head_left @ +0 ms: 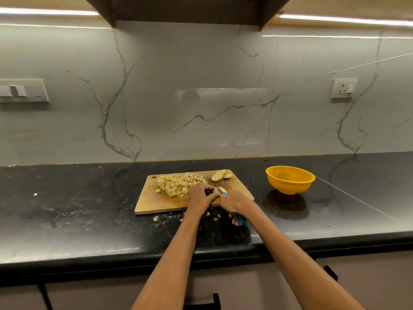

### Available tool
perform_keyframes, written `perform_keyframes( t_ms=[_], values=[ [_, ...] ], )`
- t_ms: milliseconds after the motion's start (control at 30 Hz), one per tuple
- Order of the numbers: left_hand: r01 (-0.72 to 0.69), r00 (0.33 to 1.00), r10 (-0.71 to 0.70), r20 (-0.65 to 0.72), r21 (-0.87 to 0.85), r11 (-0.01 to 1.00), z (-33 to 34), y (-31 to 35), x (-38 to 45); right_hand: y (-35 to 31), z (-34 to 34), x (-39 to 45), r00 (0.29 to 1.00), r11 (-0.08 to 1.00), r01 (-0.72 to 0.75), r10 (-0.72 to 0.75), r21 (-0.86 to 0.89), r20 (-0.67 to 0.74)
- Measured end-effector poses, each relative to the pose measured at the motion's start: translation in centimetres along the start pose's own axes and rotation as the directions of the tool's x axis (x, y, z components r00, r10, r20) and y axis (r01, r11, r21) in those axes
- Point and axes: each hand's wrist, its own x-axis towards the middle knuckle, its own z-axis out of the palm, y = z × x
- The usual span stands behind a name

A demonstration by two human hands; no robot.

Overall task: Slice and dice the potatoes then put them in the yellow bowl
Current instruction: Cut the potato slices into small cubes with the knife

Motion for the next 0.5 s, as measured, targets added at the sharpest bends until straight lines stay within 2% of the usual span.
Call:
perform_keyframes(
  t_ms=[100, 200, 300, 367, 433, 500],
  values=[
    [0.001, 1.0, -0.001, -0.003, 0.002, 1.0, -0.3, 0.3, -0.2, -0.8, -0.3, 0.4, 1.0, 1.0, 0.004, -0.004, -0.015, 0.028],
    [0.01, 1.0, -0.01, -0.007, 0.001, 1.0, -0.1, 0.2, -0.2, 0.4, 0.3, -0.2, 1.0, 0.996, 0.015, -0.015, -0.086, -0.003],
    [0.028, 1.0, -0.028, -0.005, 0.008, 1.0, -0.1, 0.2, -0.3, 2.2, 1.3, -1.6, 0.986, 0.955, 0.059, -0.101, -0.29, -0.131],
    [0.027, 1.0, -0.027, -0.001, 0.014, 1.0, -0.1, 0.3, -0.3, 3.1, 1.7, -2.9, 0.963, 0.927, 0.071, -0.159, -0.367, -0.217],
    [0.035, 0.999, -0.035, 0.0, 0.021, 0.999, -0.1, 0.4, -0.4, 3.7, 1.8, -3.8, 0.951, 0.925, 0.07, -0.175, -0.373, -0.255],
    [0.047, 0.999, -0.047, 0.002, 0.018, 0.999, 0.0, 0.5, -0.4, 4.0, 1.6, -4.1, 0.942, 0.954, 0.069, -0.159, -0.293, -0.296]
  ],
)
